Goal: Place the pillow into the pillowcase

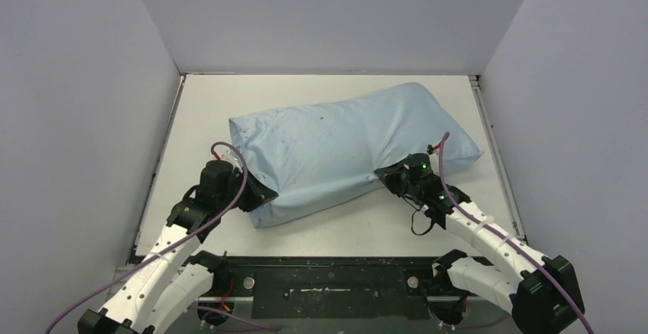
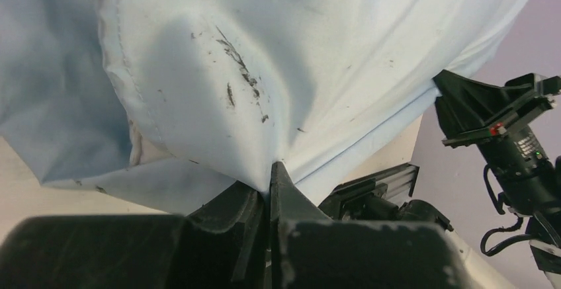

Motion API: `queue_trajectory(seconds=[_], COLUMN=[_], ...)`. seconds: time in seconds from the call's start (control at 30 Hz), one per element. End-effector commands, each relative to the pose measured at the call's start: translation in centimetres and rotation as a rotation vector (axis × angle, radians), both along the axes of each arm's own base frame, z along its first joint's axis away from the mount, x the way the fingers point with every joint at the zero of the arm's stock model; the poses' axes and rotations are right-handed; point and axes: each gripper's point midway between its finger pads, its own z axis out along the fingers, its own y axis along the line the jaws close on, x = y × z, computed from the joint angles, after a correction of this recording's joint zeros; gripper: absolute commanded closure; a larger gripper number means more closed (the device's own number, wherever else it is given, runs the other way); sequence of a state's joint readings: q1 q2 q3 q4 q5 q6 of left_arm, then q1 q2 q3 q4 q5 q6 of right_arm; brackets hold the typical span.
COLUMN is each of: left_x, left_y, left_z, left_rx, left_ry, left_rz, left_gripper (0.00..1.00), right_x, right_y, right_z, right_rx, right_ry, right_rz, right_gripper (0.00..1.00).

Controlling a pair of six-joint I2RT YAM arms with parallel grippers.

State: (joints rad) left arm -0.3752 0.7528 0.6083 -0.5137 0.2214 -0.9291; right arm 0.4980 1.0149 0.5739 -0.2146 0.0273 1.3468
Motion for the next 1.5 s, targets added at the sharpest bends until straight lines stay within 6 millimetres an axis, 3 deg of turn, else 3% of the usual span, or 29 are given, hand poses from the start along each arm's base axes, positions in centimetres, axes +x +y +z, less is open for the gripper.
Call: queue_trajectory(seconds=[0.0,0.13,0.27,0.43,0.53,0.63,0.73,0.87,0.93,1.03,1.17,1.3,1.47], left_x=[-3.2,-4.8,-7.3,-8.2,-7.5,-5.7,-3.1,0.6,1.8,2.9,4.0,4.6,3.1], left_y=[0.5,0.7,-0.5,-0.7,-0.6,0.3,2.1,1.7,1.4,1.7,3.5,4.0,4.9], left_z=[-3.2,-5.4,-7.2,-7.1,-5.5,-2.2,0.9,4.7,5.6,4.8,4.0,3.2,-2.2], left_rx=[-0.010,-0.016,-0.093,-0.127,-0.130,-0.051,0.083,0.101,0.109,0.167,0.290,0.307,0.321], left_ry=[0.156,0.226,0.329,0.325,0.277,0.168,0.046,-0.110,-0.139,-0.113,-0.100,-0.115,0.018], left_rz=[0.027,0.035,-0.001,0.019,0.030,0.049,0.096,0.109,0.102,0.100,0.105,0.076,0.084], left_gripper=[1.00,1.00,1.00,0.97,0.79,0.58,0.49,0.41,0.36,0.34,0.34,0.38,0.51], right_x=[-1.3,-3.4,-5.4,-6.0,-5.0,-4.2,-4.2,-4.2,-4.1,-3.8,-3.3,-2.3,-0.9], right_y=[-3.1,-3.3,-3.9,-4.7,-4.4,-4.8,-5.1,-5.4,-5.2,-4.5,-3.6,-4.5,-4.7], right_z=[-0.9,-4.0,-7.6,-8.8,-7.3,-5.3,-3.7,-1.4,0.3,3.0,5.5,6.5,7.9], right_rx=[-0.099,-0.123,-0.145,-0.185,-0.206,-0.263,-0.291,-0.300,-0.295,-0.287,-0.340,-0.466,-0.533], right_ry=[-0.008,0.049,0.121,0.143,0.100,0.072,0.050,-0.002,-0.048,-0.125,-0.210,-0.209,-0.235], right_rz=[-0.057,0.000,0.022,0.017,0.038,0.046,0.060,0.071,0.093,0.144,0.253,0.283,0.287], right_gripper=[1.00,0.91,0.88,0.87,0.81,0.71,0.59,0.39,0.27,0.16,0.00,0.00,0.00])
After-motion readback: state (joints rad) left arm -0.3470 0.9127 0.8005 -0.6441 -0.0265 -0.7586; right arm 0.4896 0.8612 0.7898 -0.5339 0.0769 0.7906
